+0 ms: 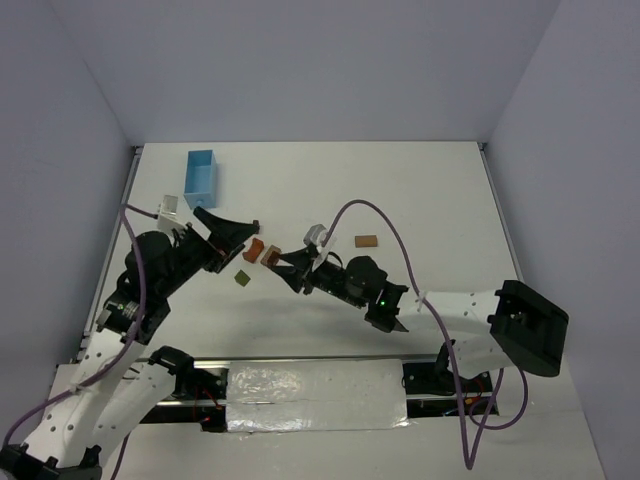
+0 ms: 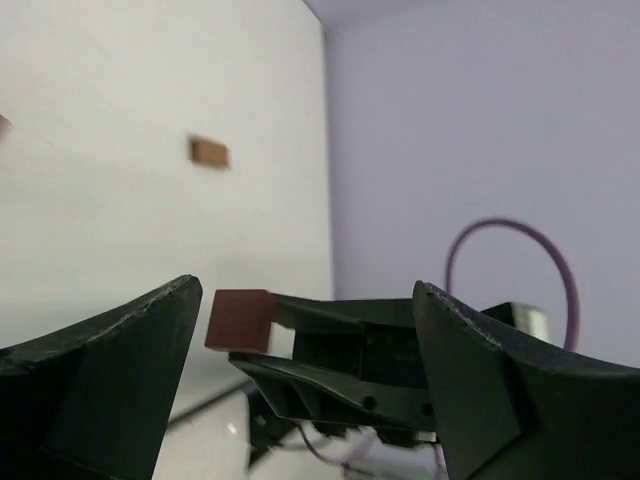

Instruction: Build the wood block tower

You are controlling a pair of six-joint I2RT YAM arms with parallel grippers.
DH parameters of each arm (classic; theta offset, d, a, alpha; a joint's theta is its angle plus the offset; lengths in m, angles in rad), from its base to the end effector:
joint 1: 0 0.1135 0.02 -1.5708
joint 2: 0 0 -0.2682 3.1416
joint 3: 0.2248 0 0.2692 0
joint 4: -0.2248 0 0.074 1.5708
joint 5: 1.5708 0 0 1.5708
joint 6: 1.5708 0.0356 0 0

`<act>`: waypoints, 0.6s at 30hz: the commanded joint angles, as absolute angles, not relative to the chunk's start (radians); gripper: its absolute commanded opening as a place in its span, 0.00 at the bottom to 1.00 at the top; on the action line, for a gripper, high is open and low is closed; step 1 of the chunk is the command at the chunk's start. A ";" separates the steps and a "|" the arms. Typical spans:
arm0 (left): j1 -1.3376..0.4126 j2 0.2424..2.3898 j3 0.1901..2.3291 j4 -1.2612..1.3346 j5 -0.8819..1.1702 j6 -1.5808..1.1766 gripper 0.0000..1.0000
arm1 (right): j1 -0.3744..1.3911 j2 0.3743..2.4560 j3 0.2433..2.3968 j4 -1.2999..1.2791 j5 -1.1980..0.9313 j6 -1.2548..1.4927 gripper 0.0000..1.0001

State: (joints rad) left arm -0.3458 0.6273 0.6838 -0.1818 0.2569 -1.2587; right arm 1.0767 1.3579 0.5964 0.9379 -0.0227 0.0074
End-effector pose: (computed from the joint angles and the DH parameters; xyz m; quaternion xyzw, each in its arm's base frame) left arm 0.1560 -0.0658 0.3321 -0.2518 0.7050 -0.5384 0.3869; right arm 0.1428 0.2668 0.2572 -0.3346 0.5480 0.4017 0.6529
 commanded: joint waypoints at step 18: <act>-0.345 0.650 0.855 -0.520 -0.414 -0.422 0.98 | 0.560 1.618 1.342 -0.733 0.201 0.339 0.00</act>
